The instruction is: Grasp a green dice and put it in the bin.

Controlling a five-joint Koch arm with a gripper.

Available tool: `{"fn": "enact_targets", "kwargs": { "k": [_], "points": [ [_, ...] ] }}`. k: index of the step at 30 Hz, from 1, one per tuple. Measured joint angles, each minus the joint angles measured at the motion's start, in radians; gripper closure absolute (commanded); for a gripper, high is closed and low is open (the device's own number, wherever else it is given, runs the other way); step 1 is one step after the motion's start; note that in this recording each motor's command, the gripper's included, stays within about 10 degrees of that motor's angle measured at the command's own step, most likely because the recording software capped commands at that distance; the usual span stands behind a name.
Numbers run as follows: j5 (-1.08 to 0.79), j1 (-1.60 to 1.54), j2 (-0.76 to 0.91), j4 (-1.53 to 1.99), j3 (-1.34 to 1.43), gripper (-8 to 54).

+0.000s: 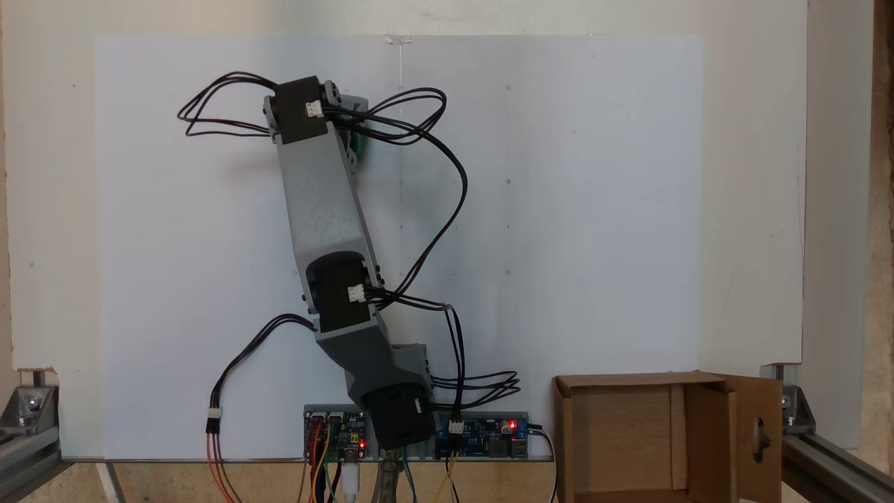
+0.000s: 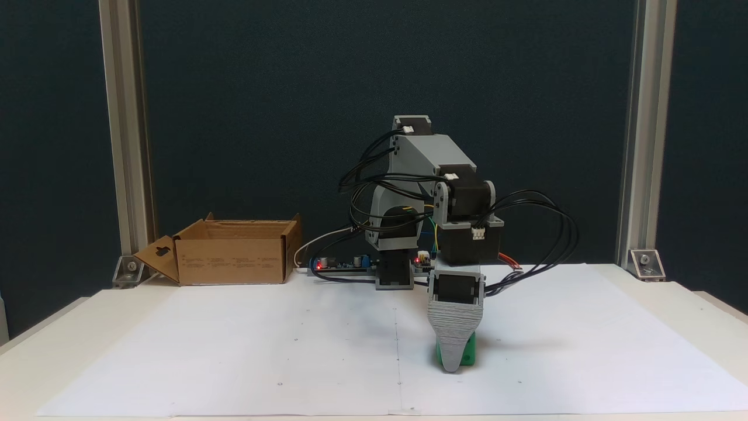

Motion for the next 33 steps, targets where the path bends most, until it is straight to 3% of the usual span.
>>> {"fn": "enact_targets", "kwargs": {
  "k": [29, 33],
  "points": [
    [0.000, 0.003, -0.006, 0.000, -0.002, 14.8],
    [0.002, 0.003, -0.008, -0.002, -0.005, 18.5]
  ]
}}
